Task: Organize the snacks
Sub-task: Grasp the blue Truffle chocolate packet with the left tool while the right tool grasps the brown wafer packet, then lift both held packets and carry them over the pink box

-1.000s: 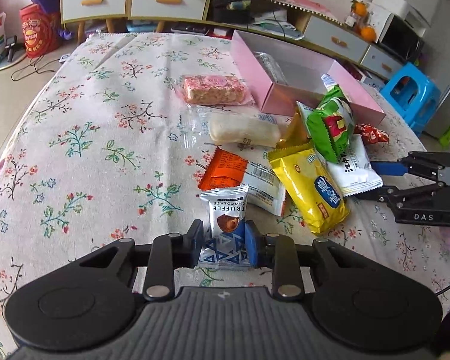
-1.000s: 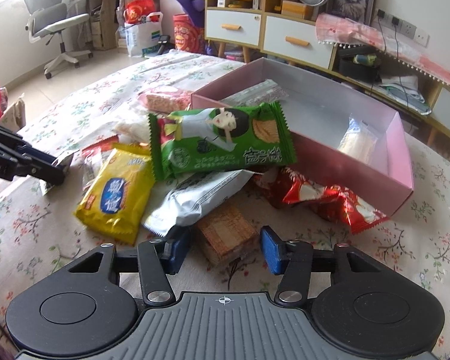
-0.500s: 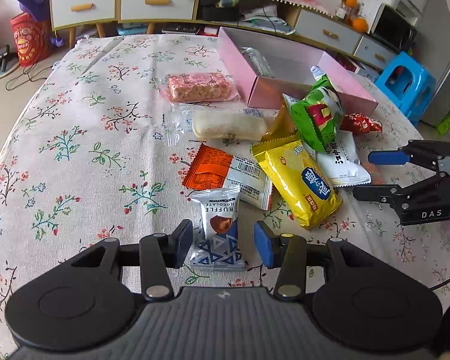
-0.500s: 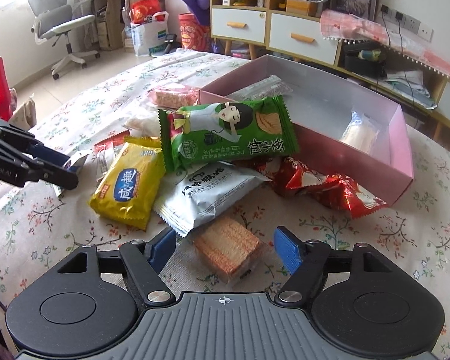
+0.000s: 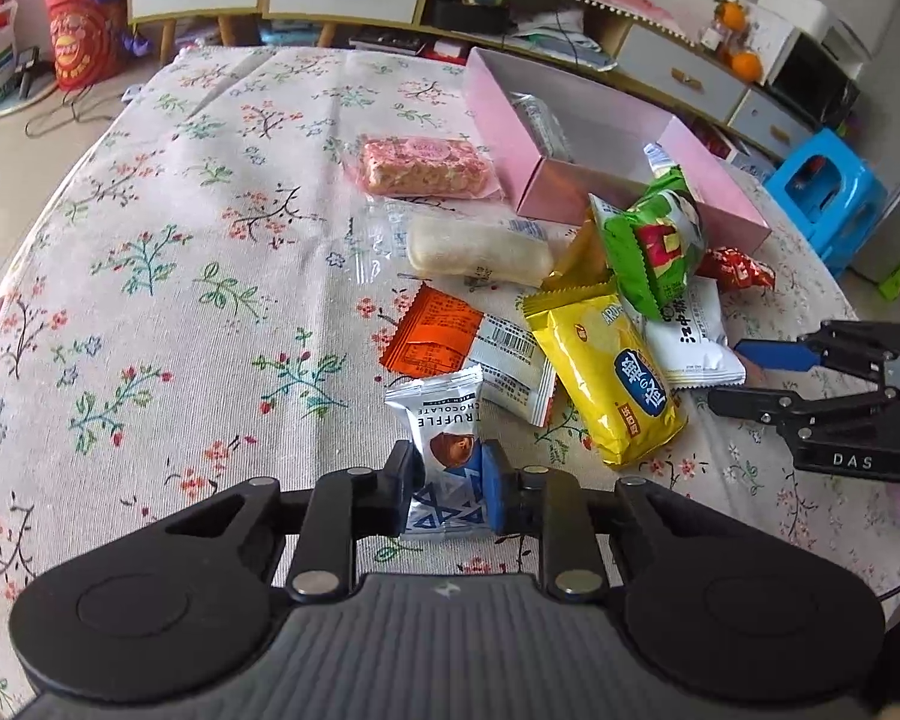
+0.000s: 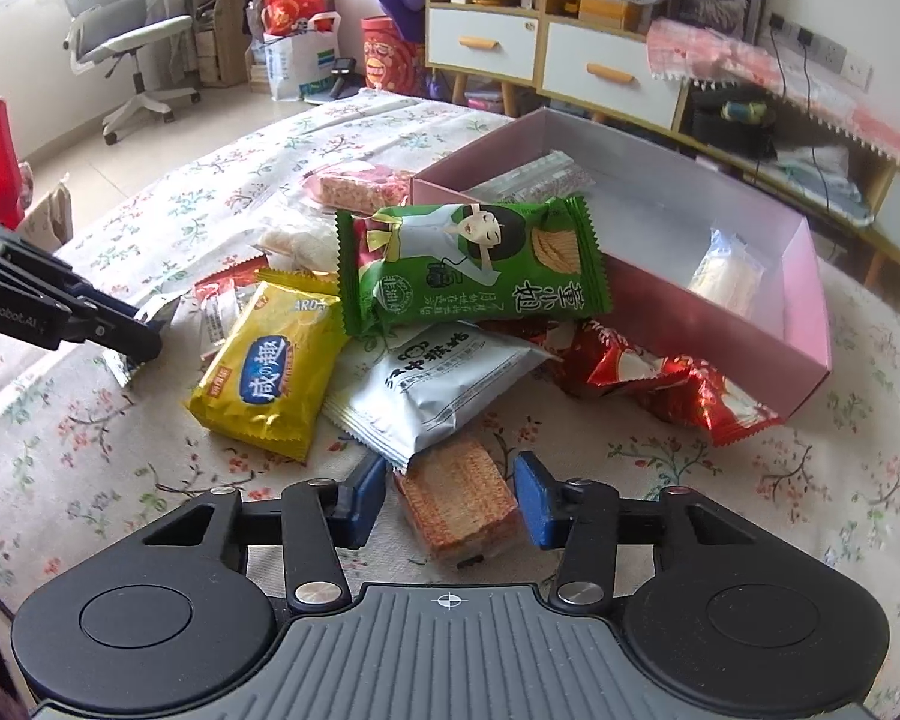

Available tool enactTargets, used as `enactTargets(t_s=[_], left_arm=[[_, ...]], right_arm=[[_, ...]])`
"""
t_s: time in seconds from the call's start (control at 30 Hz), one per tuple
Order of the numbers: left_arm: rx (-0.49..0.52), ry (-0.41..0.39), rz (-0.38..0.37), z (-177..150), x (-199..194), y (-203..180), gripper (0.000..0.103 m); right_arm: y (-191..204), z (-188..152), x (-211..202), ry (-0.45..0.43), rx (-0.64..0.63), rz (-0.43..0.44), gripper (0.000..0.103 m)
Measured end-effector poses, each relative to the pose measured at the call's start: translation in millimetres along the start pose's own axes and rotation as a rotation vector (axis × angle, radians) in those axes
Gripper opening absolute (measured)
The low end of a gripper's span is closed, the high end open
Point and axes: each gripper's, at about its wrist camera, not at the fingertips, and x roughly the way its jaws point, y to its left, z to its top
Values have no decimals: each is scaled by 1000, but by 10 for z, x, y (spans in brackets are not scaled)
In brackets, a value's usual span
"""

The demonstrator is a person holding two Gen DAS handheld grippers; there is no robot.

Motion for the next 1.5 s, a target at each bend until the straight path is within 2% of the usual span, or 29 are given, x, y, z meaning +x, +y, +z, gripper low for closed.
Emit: enactTargets(t_s=[0.5, 0.97, 1.5], left_arm=[[-29, -5, -11, 58, -76, -25, 20], [-32, -45, -18, 199, -160, -108, 20], [-32, -106, -32, 483, -202, -317, 20]], right_arm=[[-72, 79, -226, 22, 83, -37, 45], [-162, 176, -436, -19, 136, -53, 45], [-297, 459, -515, -58, 233, -79, 45]])
